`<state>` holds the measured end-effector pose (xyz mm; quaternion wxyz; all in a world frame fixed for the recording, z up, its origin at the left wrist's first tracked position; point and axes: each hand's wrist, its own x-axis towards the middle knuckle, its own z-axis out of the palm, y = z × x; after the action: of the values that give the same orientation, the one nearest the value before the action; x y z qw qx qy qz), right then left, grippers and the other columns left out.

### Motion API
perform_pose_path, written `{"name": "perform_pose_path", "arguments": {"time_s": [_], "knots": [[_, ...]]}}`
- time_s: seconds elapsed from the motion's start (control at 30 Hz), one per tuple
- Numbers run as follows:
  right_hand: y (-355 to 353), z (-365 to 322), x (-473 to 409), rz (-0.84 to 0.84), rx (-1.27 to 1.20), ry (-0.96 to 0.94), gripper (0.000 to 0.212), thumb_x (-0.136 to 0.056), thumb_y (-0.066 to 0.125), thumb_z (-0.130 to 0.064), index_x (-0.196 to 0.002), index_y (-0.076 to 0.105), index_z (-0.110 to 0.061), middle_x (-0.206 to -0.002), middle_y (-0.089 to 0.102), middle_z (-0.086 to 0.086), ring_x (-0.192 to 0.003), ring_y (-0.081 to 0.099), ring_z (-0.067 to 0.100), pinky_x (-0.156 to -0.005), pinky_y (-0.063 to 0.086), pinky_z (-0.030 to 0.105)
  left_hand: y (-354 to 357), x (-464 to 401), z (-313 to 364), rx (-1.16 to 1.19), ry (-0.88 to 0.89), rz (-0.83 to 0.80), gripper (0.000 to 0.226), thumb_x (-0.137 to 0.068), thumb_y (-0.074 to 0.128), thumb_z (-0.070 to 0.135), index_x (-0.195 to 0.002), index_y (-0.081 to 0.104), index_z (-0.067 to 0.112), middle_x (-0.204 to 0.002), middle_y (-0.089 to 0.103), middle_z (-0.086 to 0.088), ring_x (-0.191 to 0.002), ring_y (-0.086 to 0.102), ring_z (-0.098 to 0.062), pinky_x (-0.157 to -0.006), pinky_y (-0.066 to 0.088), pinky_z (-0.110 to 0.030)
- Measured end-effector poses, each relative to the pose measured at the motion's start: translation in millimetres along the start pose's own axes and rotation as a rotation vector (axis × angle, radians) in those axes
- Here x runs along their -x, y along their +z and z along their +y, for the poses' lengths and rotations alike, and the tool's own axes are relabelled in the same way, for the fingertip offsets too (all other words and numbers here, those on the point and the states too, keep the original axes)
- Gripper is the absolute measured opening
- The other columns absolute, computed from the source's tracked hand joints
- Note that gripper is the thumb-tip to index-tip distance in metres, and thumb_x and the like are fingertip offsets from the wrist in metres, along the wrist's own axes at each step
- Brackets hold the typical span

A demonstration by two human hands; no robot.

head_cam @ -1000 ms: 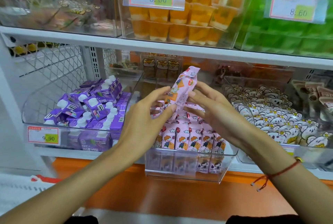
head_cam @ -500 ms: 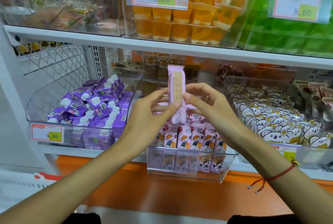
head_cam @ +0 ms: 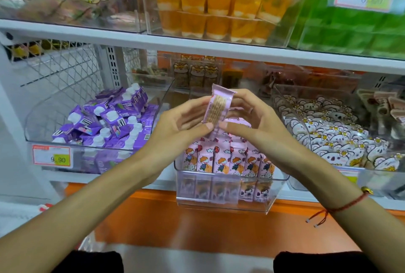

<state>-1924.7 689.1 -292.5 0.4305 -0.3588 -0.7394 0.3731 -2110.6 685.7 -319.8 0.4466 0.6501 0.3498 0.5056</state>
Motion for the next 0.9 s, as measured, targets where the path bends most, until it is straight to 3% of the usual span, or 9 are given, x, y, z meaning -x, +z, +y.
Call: {"name": "perform_pose_path", "arguments": {"time_s": [0.13,0.27,0.4,0.5,0.57,0.67,0.77,0.9], "knots": [[0.6,0.9,0.5,0.048,-0.004,0.008,0.054,-0.084,0.070,-0.014,-0.133,0.049,-0.026,-0.113,0.060,0.005,-0.102,0.060,0.012,-0.091,0.050,0.025,5.0,-1.3,-0.5,0.036,-0.021,0.036,0.045,-0.088,0.063,0.012,-0.130,0.054,0.024,-0.125,0.065,0.008,-0.116,0.059,-0.003,-0.097,0.049,-0.022],[8.9,4.1,2.5,0.050,0.083,0.013,0.072,-0.081,0.072,-0.024,-0.140,0.033,-0.035,-0.121,0.055,-0.005,-0.110,0.055,0.005,-0.095,0.048,0.025,9.7,-3.3,3.8,0.146,0.000,0.227,0.043,-0.083,0.066,0.021,-0.124,0.055,0.015,-0.107,0.073,0.004,-0.096,0.070,-0.009,-0.073,0.057,-0.021],[17.9,1.9,2.6,0.078,0.027,-0.037,0.041,-0.087,0.067,-0.013,-0.124,0.054,-0.024,-0.116,0.060,0.002,-0.099,0.061,0.010,-0.082,0.052,0.019,5.9,-4.6,6.0,0.153,0.024,0.315,0.052,-0.069,0.072,0.034,-0.114,0.055,0.016,-0.094,0.075,0.007,-0.088,0.071,-0.007,-0.064,0.057,-0.020],[12.6,-0.3,-0.5,0.089,-0.058,0.016,0.025,-0.091,0.061,-0.010,-0.115,0.061,-0.020,-0.118,0.064,0.000,-0.104,0.062,0.012,-0.088,0.051,0.022,0.4,-7.0,7.4,0.221,0.006,0.314,0.082,-0.061,0.076,0.036,-0.132,0.045,0.012,-0.106,0.072,0.005,-0.099,0.069,-0.009,-0.076,0.058,-0.026],[7.1,0.2,-2.7,0.101,-0.085,0.065,0.021,-0.094,0.057,-0.012,-0.112,0.064,-0.021,-0.119,0.065,-0.002,-0.109,0.061,0.011,-0.093,0.049,0.024,-4.1,-8.1,8.7,0.285,-0.013,0.288,0.092,-0.067,0.074,0.029,-0.146,0.030,0.017,-0.111,0.069,0.007,-0.103,0.067,-0.011,-0.084,0.057,-0.034],[2.3,3.2,-5.8,0.163,-0.223,0.181,0.021,-0.097,0.052,-0.019,-0.113,0.065,-0.017,-0.119,0.066,0.005,-0.105,0.064,0.015,-0.092,0.050,0.024,-6.9,-6.8,10.0,0.286,0.003,0.227,0.066,-0.086,0.063,0.012,-0.145,0.033,0.020,-0.119,0.067,0.009,-0.111,0.064,-0.015,-0.083,0.057,-0.034],[1.5,3.8,-6.6,0.146,-0.370,0.240,0.026,-0.095,0.055,-0.024,-0.118,0.063,-0.015,-0.116,0.068,0.005,-0.094,0.067,0.012,-0.082,0.053,0.020,-5.1,-4.5,11.9,0.222,0.048,0.289,0.046,-0.086,0.065,0.018,-0.128,0.049,0.026,-0.116,0.068,0.004,-0.106,0.067,-0.015,-0.072,0.058,-0.026],[5.2,6.1,-8.1,0.209,-0.363,0.199,0.026,-0.086,0.066,-0.021,-0.112,0.065,-0.018,-0.103,0.069,-0.001,-0.085,0.065,0.007,-0.072,0.051,0.018,-2.8,-3.4,12.0,0.173,0.078,0.368,0.035,-0.085,0.067,0.026,-0.118,0.054,0.025,-0.108,0.070,0.002,-0.091,0.072,-0.014,-0.063,0.057,-0.022]]}}
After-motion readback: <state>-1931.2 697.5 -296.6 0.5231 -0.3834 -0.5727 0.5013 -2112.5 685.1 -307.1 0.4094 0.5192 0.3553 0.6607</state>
